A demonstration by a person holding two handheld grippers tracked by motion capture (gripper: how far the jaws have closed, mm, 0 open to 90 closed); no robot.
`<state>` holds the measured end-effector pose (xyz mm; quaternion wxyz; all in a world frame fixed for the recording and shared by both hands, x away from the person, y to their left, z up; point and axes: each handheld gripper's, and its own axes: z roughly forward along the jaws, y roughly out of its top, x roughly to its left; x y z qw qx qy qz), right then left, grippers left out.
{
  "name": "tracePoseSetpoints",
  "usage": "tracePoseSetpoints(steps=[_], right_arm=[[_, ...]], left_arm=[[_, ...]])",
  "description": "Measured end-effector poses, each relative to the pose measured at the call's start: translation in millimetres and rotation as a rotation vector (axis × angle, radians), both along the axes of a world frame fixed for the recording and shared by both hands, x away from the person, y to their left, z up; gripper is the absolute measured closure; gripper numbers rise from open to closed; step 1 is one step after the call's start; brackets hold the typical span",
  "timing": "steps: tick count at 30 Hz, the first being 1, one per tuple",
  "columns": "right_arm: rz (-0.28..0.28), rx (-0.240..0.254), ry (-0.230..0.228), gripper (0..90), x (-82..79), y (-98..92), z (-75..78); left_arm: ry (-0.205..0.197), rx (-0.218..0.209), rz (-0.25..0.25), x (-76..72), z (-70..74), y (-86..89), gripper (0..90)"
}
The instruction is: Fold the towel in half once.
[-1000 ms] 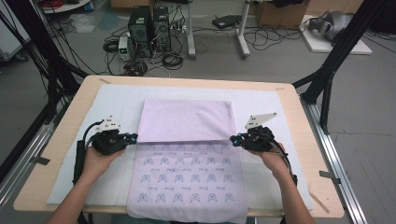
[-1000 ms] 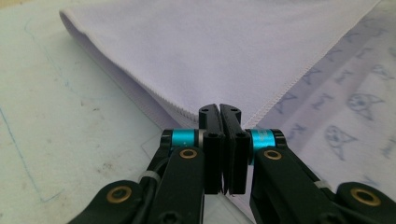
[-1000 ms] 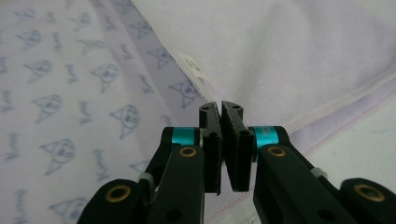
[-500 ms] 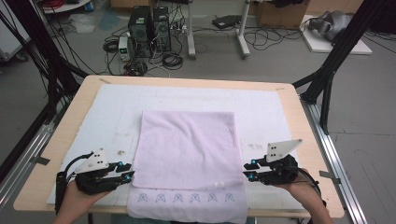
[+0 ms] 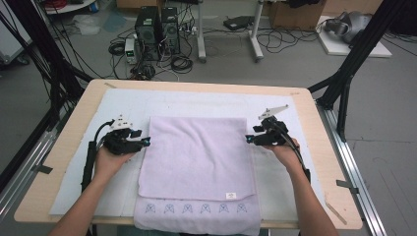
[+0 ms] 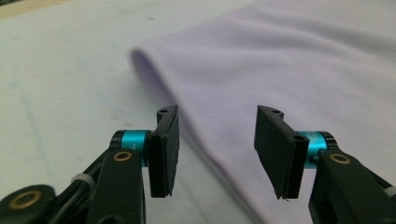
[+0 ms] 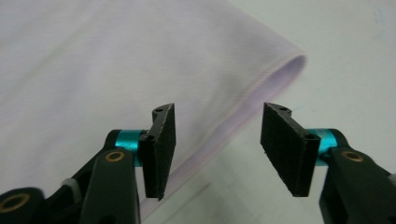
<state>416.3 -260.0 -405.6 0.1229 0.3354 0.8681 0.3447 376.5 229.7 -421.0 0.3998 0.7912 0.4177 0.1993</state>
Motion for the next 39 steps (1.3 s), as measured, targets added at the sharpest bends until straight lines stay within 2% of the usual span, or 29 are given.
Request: tracePoseSetpoints(steps=[1,2,4,5,7,9,10,11,12,13,14,15,16,18,19,21,23,27,28,29,30,31,32,34,36,38,39], right_arm=[[-0.013,0.010,0.007,43.8,8.4,1.4,-2.8],[-0.021,0.018,0.008,42.5,13.7,3.0,-4.7],[-0.037,0.007,0.000,39.8,25.0,8.0,-9.2],[-0.050,-0.002,-0.003,37.2,30.0,9.9,-11.9],[-0.070,-0.014,0.017,36.6,38.3,13.1,-17.9],[-0.081,-0.012,0.018,37.2,43.2,15.8,-23.3],[-0.087,-0.002,0.025,37.8,44.8,16.5,-25.5],[-0.092,0.028,0.045,42.8,46.8,18.2,-29.5],[-0.091,0.044,0.060,47.7,47.5,19.5,-32.2],[-0.105,0.039,0.045,57.4,47.1,22.0,-34.0],[-0.109,0.057,0.056,75.7,47.6,21.9,-33.2],[-0.094,0.085,0.070,81.6,48.1,22.6,-31.9],[-0.093,0.051,0.051,82.9,47.2,25.8,-30.2],[-0.085,-0.014,0.001,84.8,45.6,32.9,-23.1],[-0.095,-0.011,-0.032,85.1,44.6,33.6,-16.8],[-0.120,-0.008,-0.065,85.3,45.2,32.5,-1.2],[-0.126,0.000,-0.132,85.5,44.4,32.3,19.0],[-0.153,0.019,-0.221,85.4,47.4,28.9,64.0],[-0.149,0.029,-0.247,84.6,48.6,27.0,73.6],[-0.159,0.042,-0.252,78.3,51.1,24.3,80.7],[-0.171,0.054,-0.240,66.2,54.8,21.6,84.3],[-0.192,0.043,-0.236,57.8,59.0,18.7,84.5],[-0.201,0.041,-0.217,52.2,61.3,16.3,81.5],[-0.198,0.046,-0.166,50.4,62.7,13.2,72.3],[-0.181,0.025,-0.153,48.8,58.1,13.1,60.7],[-0.154,0.012,-0.118,46.8,51.4,14.4,50.4],[-0.140,-0.002,-0.085,43.3,49.7,15.5,46.8]], left_arm=[[0.020,-0.004,0.014,7.4,-2.1,0.3,49.1],[0.031,-0.010,0.052,17.2,-5.8,0.1,47.3],[0.055,0.011,0.086,29.2,-10.8,-1.3,45.3],[0.078,0.023,0.098,35.7,-14.6,-2.0,42.7],[0.094,0.016,0.103,43.1,-19.2,-4.2,41.8],[0.081,-0.027,0.116,46.9,-22.9,-7.0,42.1],[0.079,-0.067,0.116,48.9,-25.4,-9.1,43.6],[0.085,-0.083,0.115,50.1,-27.0,-10.6,47.8],[0.079,-0.081,0.129,51.5,-27.7,-14.7,51.7],[0.081,-0.068,0.128,53.2,-27.0,-16.8,60.2],[0.098,-0.063,0.115,56.6,-24.6,-18.4,66.8],[0.111,-0.064,0.111,59.0,-22.0,-19.0,80.7],[0.110,-0.042,0.113,61.7,-18.0,-21.2,84.6],[0.092,0.013,0.108,67.2,-6.8,-24.5,86.8],[0.066,0.020,0.106,69.4,1.3,-26.0,87.1],[0.018,0.026,0.108,73.8,21.5,-28.5,87.4],[-0.052,0.045,0.116,77.2,45.4,-31.9,87.6],[-0.155,0.032,0.126,84.2,94.6,-30.9,87.5],[-0.173,0.015,0.125,84.4,102.6,-30.2,87.4],[-0.187,0.012,0.128,84.2,106.3,-29.7,85.7],[-0.182,0.032,0.154,84.3,105.8,-29.0,75.4],[-0.146,0.038,0.162,85.6,102.3,-26.0,62.1],[-0.104,0.037,0.163,86.5,97.0,-22.0,56.4],[-0.090,0.042,0.167,83.3,85.2,-15.2,54.1],[-0.068,0.023,0.161,77.5,71.0,-7.2,53.7],[-0.049,0.029,0.153,70.1,57.6,-2.2,52.9],[-0.042,0.033,0.141,66.0,52.0,-0.1,52.6]])
